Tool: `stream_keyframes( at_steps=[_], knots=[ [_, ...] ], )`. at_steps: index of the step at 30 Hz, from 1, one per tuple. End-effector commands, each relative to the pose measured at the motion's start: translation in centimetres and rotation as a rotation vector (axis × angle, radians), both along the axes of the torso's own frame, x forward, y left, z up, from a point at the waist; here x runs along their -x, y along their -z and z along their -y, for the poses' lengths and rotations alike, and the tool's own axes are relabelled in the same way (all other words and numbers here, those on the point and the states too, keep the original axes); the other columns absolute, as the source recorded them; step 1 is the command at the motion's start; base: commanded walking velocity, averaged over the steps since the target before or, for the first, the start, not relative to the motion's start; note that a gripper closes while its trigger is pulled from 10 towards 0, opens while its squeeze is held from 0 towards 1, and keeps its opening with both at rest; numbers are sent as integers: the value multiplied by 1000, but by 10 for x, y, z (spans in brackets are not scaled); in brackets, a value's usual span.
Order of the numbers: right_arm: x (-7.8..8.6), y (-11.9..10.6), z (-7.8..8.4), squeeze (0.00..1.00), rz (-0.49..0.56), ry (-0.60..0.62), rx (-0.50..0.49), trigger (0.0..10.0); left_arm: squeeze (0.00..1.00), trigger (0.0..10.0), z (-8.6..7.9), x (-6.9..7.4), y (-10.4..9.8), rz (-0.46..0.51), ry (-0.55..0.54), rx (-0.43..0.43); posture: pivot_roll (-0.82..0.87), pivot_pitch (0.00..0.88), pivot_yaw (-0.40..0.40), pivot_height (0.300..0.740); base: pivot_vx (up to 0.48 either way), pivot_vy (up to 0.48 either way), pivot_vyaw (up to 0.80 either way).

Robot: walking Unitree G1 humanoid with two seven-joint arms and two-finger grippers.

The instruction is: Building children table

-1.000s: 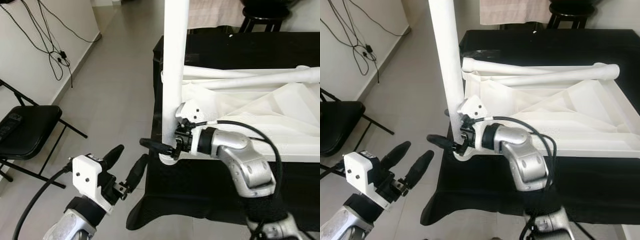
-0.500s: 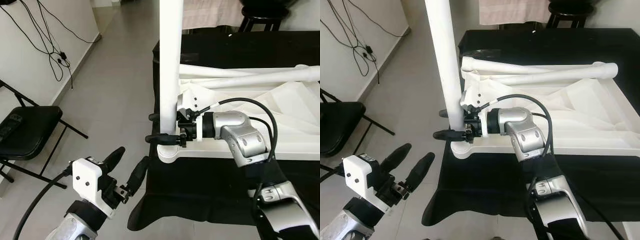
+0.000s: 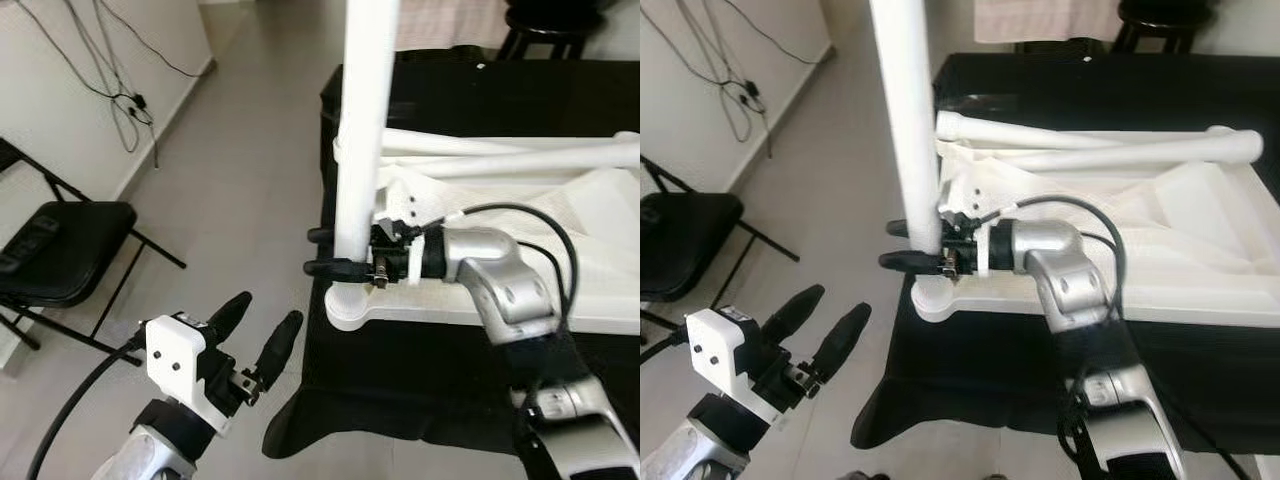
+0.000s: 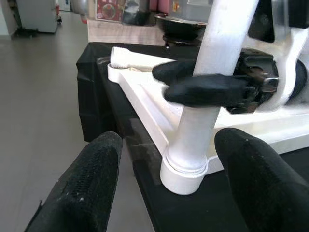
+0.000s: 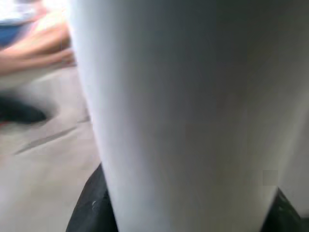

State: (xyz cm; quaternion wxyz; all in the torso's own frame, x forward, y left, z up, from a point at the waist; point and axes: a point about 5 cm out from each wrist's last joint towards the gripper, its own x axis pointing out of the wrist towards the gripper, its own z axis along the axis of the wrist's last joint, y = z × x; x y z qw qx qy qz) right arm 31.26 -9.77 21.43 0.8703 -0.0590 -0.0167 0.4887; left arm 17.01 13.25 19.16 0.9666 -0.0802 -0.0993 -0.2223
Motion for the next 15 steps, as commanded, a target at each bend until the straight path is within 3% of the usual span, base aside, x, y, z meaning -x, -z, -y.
stream_keyframes(
  at_steps=[1,2,3,4,7,14,15],
  knots=[
    [-3,23,6,0,-121,281,44,0,0,10000,-1,0,2,-15,9,-2,-20,186,20,740,0,0,0],
    [-3,23,6,0,-121,281,44,0,0,10000,-1,0,2,-15,9,-2,-20,186,20,740,0,0,0],
    [7,35,4,0,-173,434,51,0,0,10000,-2,-1,2,-14,8,-3,-29,187,23,740,0,0,0],
    [19,41,-2,0,-187,480,44,0,0,10000,-2,-2,2,-13,8,-4,-26,179,31,740,0,0,0],
    [25,43,-8,0,-185,454,49,0,0,10000,-3,-4,3,-13,9,-5,-32,163,38,740,0,0,0],
    [12,33,-12,0,-140,401,44,0,0,10000,-2,-8,4,-7,11,-7,-29,153,19,740,0,0,0],
    [11,29,-15,0,-136,363,45,9529,0,10000,-2,-8,4,-3,3,-5,-29,153,18,740,0,0,0]
  ],
)
